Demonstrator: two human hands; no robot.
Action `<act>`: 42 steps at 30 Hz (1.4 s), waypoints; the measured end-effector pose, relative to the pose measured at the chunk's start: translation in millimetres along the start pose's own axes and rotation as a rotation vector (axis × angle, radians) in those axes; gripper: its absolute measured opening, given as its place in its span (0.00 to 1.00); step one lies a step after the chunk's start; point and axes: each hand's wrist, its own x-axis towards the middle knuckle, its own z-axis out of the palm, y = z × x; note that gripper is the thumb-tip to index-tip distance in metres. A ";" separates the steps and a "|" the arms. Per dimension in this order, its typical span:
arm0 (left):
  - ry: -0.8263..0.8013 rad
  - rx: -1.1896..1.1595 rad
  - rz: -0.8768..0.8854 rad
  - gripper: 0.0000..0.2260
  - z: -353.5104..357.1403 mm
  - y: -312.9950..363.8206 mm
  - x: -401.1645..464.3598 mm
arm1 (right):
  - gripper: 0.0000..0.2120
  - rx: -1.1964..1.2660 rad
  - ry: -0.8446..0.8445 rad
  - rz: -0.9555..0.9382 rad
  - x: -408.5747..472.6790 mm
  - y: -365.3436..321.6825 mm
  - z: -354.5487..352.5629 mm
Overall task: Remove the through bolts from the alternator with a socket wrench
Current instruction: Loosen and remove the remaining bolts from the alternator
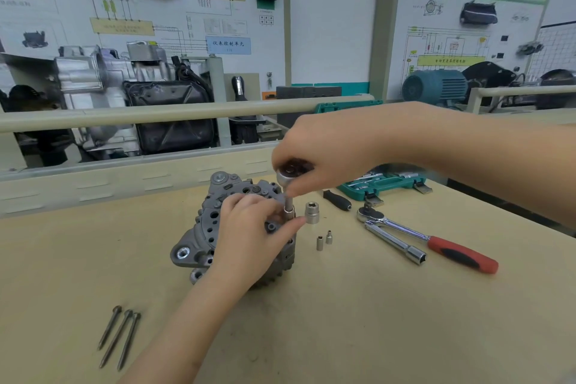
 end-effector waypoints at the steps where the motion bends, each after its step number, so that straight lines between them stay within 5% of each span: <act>1: -0.035 -0.029 0.003 0.08 -1.5 -1.1 0.5 | 0.10 0.011 -0.006 -0.012 -0.1 0.3 -1.3; 4: -0.096 -0.089 -0.011 0.08 -3.9 -2.7 1.1 | 0.11 0.047 -0.019 -0.021 -2.9 0.1 -3.7; 12: 0.040 0.104 -0.030 0.12 0.1 5.9 -1.6 | 0.19 0.071 0.014 0.006 0.2 -3.2 1.8; 17: -0.080 -0.061 -0.040 0.08 -5.1 4.1 1.9 | 0.24 0.179 0.023 -0.056 -4.6 -1.2 -1.4; 20: -0.120 -0.121 -0.058 0.08 -6.9 3.0 2.6 | 0.23 0.211 0.037 -0.046 -5.0 0.7 -0.8; 28: 0.075 0.041 -0.015 0.10 -1.9 10.7 -1.0 | 0.22 0.263 0.103 -0.032 -6.4 0.3 2.7; 34: -0.111 -0.131 -0.075 0.08 -5.1 4.0 0.3 | 0.20 0.270 0.082 -0.055 -8.7 2.4 3.1; 42: 0.035 0.098 -0.020 0.11 -0.4 6.9 -0.3 | 0.21 0.207 0.166 -0.031 -5.2 1.2 8.4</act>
